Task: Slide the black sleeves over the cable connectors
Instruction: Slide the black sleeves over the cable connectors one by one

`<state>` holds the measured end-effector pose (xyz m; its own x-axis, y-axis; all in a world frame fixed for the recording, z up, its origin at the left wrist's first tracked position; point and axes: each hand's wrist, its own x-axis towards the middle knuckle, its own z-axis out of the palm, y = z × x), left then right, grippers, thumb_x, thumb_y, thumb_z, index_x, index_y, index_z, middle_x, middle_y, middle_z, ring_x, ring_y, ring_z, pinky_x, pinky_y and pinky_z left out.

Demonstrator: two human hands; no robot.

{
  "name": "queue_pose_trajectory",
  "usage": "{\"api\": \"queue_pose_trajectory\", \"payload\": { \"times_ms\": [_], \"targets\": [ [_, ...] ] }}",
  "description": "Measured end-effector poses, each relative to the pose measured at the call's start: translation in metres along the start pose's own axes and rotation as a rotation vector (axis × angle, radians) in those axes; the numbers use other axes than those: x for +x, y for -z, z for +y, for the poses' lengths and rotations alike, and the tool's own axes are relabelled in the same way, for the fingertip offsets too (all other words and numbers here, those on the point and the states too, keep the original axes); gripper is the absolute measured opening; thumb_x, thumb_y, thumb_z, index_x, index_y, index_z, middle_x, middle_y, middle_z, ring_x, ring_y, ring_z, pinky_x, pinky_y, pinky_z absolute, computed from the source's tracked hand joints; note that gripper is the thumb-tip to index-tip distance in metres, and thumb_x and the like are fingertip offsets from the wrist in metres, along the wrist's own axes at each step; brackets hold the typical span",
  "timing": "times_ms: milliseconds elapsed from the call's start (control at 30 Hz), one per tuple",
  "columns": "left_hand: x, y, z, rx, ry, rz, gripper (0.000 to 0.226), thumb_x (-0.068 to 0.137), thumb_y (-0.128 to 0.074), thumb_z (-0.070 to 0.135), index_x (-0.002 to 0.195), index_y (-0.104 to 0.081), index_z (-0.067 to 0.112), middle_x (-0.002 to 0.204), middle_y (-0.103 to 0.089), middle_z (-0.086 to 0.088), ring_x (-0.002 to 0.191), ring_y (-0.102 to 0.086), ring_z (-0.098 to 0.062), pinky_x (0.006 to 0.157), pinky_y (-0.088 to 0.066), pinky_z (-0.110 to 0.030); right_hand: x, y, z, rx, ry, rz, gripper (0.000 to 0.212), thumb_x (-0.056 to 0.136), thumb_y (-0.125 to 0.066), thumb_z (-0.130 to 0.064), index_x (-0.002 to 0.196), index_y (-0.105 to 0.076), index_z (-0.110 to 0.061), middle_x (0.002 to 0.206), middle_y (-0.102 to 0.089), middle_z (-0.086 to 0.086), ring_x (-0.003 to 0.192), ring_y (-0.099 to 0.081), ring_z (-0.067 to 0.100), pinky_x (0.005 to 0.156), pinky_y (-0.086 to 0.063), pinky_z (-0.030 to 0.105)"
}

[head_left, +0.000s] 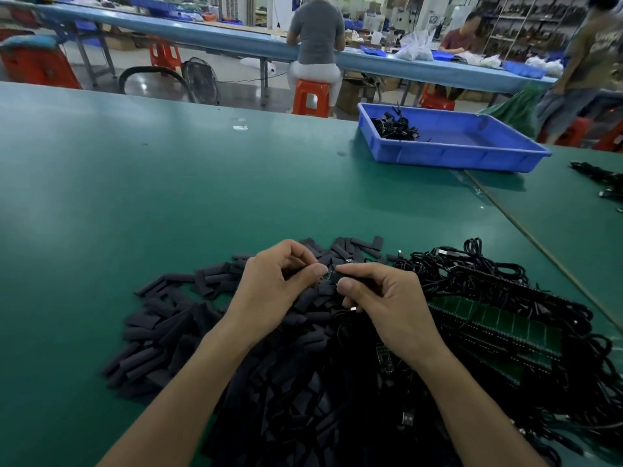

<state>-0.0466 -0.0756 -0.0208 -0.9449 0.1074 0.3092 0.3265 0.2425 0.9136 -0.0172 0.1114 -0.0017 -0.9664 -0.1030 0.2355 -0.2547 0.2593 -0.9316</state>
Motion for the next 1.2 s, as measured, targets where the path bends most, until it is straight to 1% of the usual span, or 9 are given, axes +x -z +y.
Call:
{"api": "queue_pose_trajectory", "payload": {
  "times_ms": [133, 233, 333, 400, 533, 700, 833, 1067, 1200],
  "targets": [
    [0.000, 0.004, 0.001, -0.094, 0.017, -0.035, 0.016, 0.090, -0.075, 0.024, 0.080, -0.063, 0.028, 0.068, -0.071, 0.002, 0.048, -0.048, -0.002, 0.052, -0.037, -0.018, 0.000, -0.003, 0.000, -0.009, 0.002, -0.006, 0.024, 0.088, -0.074, -0.012, 0.101, -0.072, -0.032, 0.074, -0.074, -0.010, 0.065, -0.068, 0.008, 0.063, -0.050, 0.015],
    [-0.001, 0.002, 0.003, -0.156, 0.003, -0.104, 0.014, 0.089, -0.075, 0.024, 0.080, -0.064, 0.026, 0.069, -0.071, 0.002, 0.054, -0.052, -0.005, 0.056, -0.039, -0.018, 0.000, -0.004, 0.000, -0.006, -0.006, -0.025, 0.026, 0.088, -0.074, -0.011, 0.102, -0.072, -0.032, 0.078, -0.075, -0.012, 0.065, -0.068, 0.007, 0.064, -0.049, 0.015],
    [-0.002, 0.000, 0.004, -0.249, 0.052, -0.137, 0.011, 0.082, -0.074, 0.036, 0.078, -0.066, 0.029, 0.070, -0.072, 0.001, 0.063, -0.055, -0.012, 0.063, -0.041, -0.024, -0.001, -0.004, 0.002, -0.017, 0.010, -0.037, 0.023, 0.087, -0.074, -0.015, 0.103, -0.073, -0.032, 0.076, -0.074, -0.013, 0.065, -0.067, 0.005, 0.064, -0.049, 0.014],
    [-0.002, 0.000, 0.004, -0.258, 0.083, -0.120, 0.012, 0.079, -0.073, 0.040, 0.077, -0.068, 0.030, 0.069, -0.072, 0.002, 0.062, -0.055, -0.010, 0.061, -0.041, -0.021, -0.002, -0.004, 0.003, -0.039, 0.033, -0.020, 0.021, 0.088, -0.074, -0.017, 0.102, -0.073, -0.033, 0.073, -0.073, -0.012, 0.065, -0.066, 0.005, 0.065, -0.049, 0.013],
    [-0.001, 0.002, 0.002, -0.132, 0.136, -0.064, 0.021, 0.087, -0.072, 0.043, 0.075, -0.067, 0.026, 0.060, -0.066, 0.011, 0.051, -0.047, -0.006, 0.052, -0.036, -0.018, -0.004, -0.006, 0.006, -0.104, 0.065, 0.031, 0.024, 0.089, -0.074, -0.016, 0.097, -0.072, -0.039, 0.070, -0.072, -0.013, 0.064, -0.067, 0.005, 0.066, -0.049, 0.013],
    [-0.001, 0.008, 0.008, 0.159, 0.151, -0.013, 0.028, 0.089, -0.072, 0.042, 0.070, -0.065, 0.023, 0.061, -0.071, 0.010, 0.047, -0.053, 0.001, 0.049, -0.041, -0.013, -0.005, -0.008, 0.010, -0.154, 0.093, 0.108, 0.023, 0.090, -0.073, -0.015, 0.096, -0.072, -0.037, 0.072, -0.072, -0.018, 0.064, -0.068, 0.005, 0.065, -0.050, 0.012],
    [-0.001, 0.011, 0.012, 0.339, 0.130, -0.113, 0.036, 0.095, -0.062, 0.045, 0.065, -0.067, 0.027, 0.055, -0.066, 0.017, 0.041, -0.048, 0.003, 0.043, -0.033, -0.009, -0.005, -0.012, 0.012, -0.163, 0.095, 0.145, 0.022, 0.090, -0.072, -0.015, 0.097, -0.072, -0.036, 0.077, -0.073, -0.019, 0.065, -0.070, 0.006, 0.063, -0.052, 0.014],
    [0.001, 0.014, 0.010, 0.179, 0.163, -0.235, 0.045, 0.101, -0.056, 0.040, 0.057, -0.065, 0.039, 0.042, -0.049, 0.011, 0.040, -0.036, -0.006, 0.043, -0.030, -0.018, -0.005, -0.008, 0.013, -0.146, 0.106, 0.082, 0.027, 0.087, -0.075, -0.017, 0.103, -0.071, -0.039, 0.074, -0.071, -0.020, 0.068, -0.068, 0.002, 0.067, -0.049, 0.009],
    [0.002, 0.014, 0.010, 0.203, 0.115, -0.244, 0.045, 0.102, -0.055, 0.039, 0.058, -0.062, 0.034, 0.040, -0.042, 0.012, 0.037, -0.031, -0.004, 0.042, -0.026, -0.015, -0.005, -0.009, 0.012, -0.188, 0.185, 0.109, 0.027, 0.083, -0.074, -0.028, 0.107, -0.072, -0.038, 0.083, -0.071, -0.026, 0.082, -0.070, -0.002, 0.076, -0.050, 0.010]
  ]
}}
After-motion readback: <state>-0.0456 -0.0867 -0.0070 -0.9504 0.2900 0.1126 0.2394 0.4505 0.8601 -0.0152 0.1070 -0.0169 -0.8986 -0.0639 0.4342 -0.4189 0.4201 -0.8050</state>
